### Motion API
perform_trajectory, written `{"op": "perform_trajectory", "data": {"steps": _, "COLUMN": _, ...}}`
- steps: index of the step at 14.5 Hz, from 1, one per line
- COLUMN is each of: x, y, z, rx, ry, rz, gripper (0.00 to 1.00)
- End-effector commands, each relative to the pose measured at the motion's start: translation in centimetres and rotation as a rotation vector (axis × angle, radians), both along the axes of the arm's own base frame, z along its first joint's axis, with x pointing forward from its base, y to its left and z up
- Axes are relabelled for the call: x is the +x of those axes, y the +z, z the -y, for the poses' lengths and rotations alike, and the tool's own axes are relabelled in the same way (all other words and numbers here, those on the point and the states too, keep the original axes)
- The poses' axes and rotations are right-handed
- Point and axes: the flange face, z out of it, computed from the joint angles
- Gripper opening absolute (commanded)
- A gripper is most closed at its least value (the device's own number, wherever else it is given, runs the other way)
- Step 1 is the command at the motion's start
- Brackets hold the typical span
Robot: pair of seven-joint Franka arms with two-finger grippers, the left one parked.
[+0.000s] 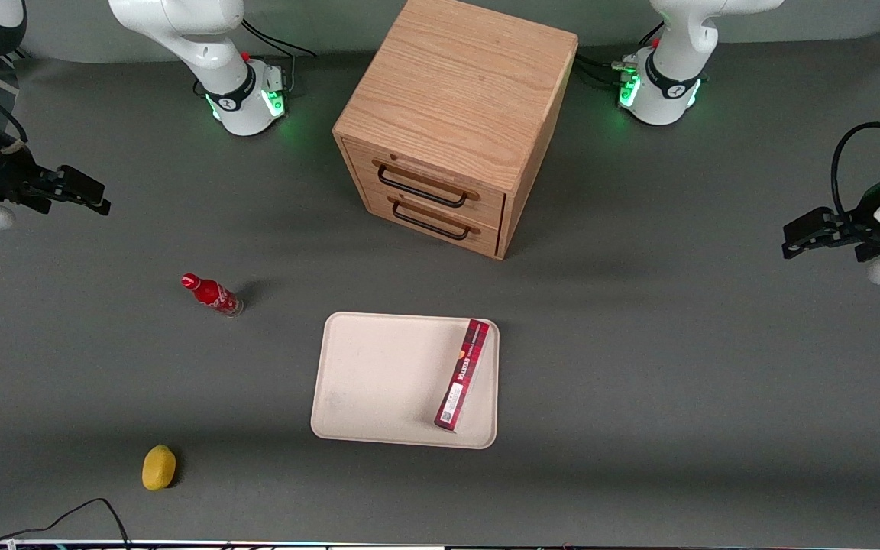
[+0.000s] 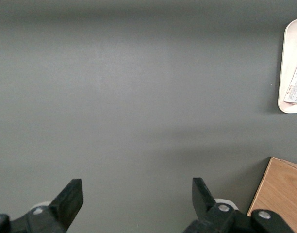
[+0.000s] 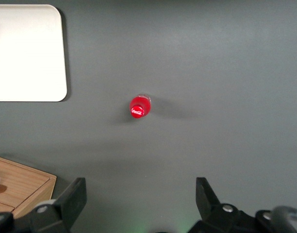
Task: Place coke bottle on tray
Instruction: 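Move the right gripper down over the red Coca-Cola bottle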
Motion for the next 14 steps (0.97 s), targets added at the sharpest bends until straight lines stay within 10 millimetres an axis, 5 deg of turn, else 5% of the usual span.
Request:
{"op": "perform_trajectory", "data": {"steps": 1, "x": 0.5, "y": 0.5, "z": 0.2, "rx": 0.023, "ry": 0.019, "rz": -0.005, "gripper": 1.00}}
{"op": "perform_trajectory", "data": {"steps": 3, "x": 0.5, "y": 0.4, "z": -0.2, "rx": 0.021, "ry": 0.024, "rz": -0.008, "gripper": 1.00}}
{"op": "perform_trajectory", "data": {"steps": 7, "x": 1.4, "y": -3.3, "z": 0.0, "rx": 0.026, "ry": 0.021, "rz": -0.068, "gripper": 1.00}}
{"op": "perform_trajectory", "data": {"steps": 14, "x": 1.0, "y": -15.5, "z": -2.0, "rx": 0.017, "ry": 0.049, "rz": 0.018, "gripper": 1.00}}
